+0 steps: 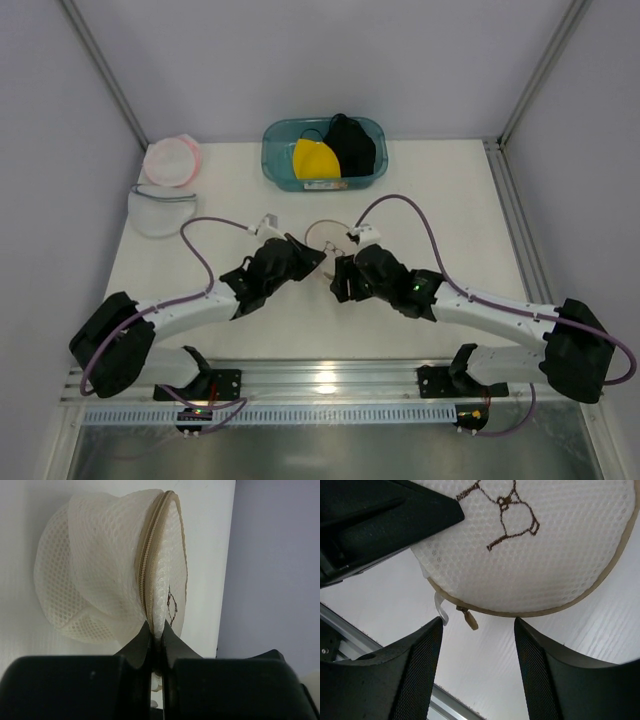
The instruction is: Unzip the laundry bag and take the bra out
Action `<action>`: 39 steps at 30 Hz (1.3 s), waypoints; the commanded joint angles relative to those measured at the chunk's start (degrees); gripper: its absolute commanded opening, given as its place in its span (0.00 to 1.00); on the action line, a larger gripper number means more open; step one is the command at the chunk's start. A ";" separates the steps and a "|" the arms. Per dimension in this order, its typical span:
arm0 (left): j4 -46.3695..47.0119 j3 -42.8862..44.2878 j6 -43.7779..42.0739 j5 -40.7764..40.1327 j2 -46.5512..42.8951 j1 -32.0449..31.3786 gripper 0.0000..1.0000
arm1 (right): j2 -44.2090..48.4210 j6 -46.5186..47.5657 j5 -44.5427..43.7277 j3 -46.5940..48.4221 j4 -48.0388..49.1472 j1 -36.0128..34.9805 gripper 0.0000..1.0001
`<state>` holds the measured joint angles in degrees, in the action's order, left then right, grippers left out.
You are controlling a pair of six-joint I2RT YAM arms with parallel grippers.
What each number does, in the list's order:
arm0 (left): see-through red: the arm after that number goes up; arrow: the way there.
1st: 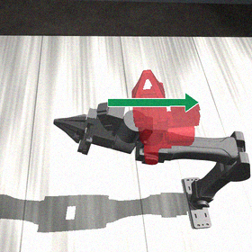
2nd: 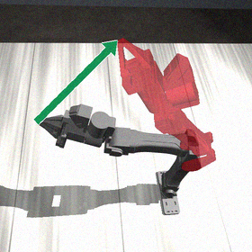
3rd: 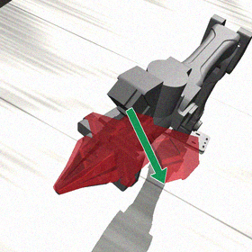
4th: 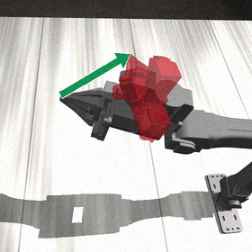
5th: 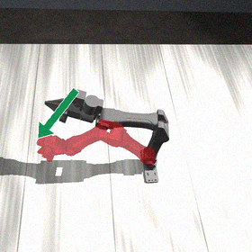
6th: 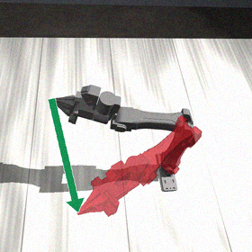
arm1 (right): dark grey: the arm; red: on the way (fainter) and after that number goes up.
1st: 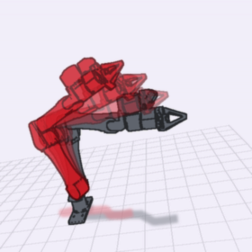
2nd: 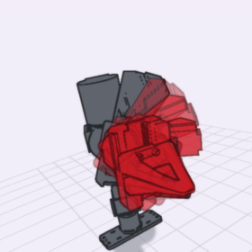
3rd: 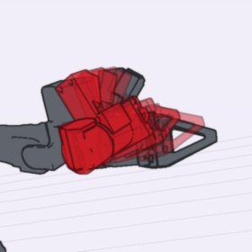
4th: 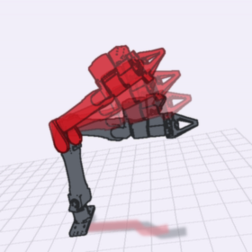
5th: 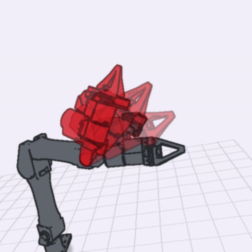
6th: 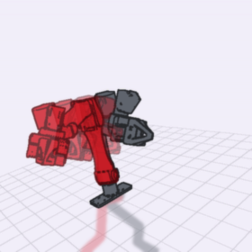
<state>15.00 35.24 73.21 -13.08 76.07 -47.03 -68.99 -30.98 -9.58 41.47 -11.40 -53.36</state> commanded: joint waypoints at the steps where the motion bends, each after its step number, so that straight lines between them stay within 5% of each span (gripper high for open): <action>1: 0.29 0.62 0.44 -2.83 -1.81 -0.17 0.00 | 1.66 -2.76 -3.16 0.19 0.15 -2.87 0.63; 11: 1.08 0.88 1.14 -1.69 -1.28 -0.08 0.00 | -0.18 -3.47 -4.30 0.10 1.82 -4.20 0.59; 20: 0.73 0.35 1.76 1.13 -3.03 -0.08 0.00 | -3.25 -2.77 -8.25 0.63 1.55 -4.20 0.10; 24: 0.47 -0.88 2.02 1.04 -4.79 -0.08 0.00 | -2.20 -2.94 -8.96 -0.43 1.12 -4.12 0.04; 34: -3.92 -1.23 -1.05 0.69 -6.02 0.35 0.00 | 1.05 -3.73 -11.50 -1.84 -5.72 -4.20 0.04; 39: -9.72 1.93 -9.10 4.19 -5.06 1.76 0.00 | 0.35 -5.23 -17.13 0.45 -13.02 -4.12 0.04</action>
<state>10.13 34.28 71.31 -10.66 71.70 -46.50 -69.23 -34.57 -18.83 39.77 -17.15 -57.71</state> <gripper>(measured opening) 0.031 0.060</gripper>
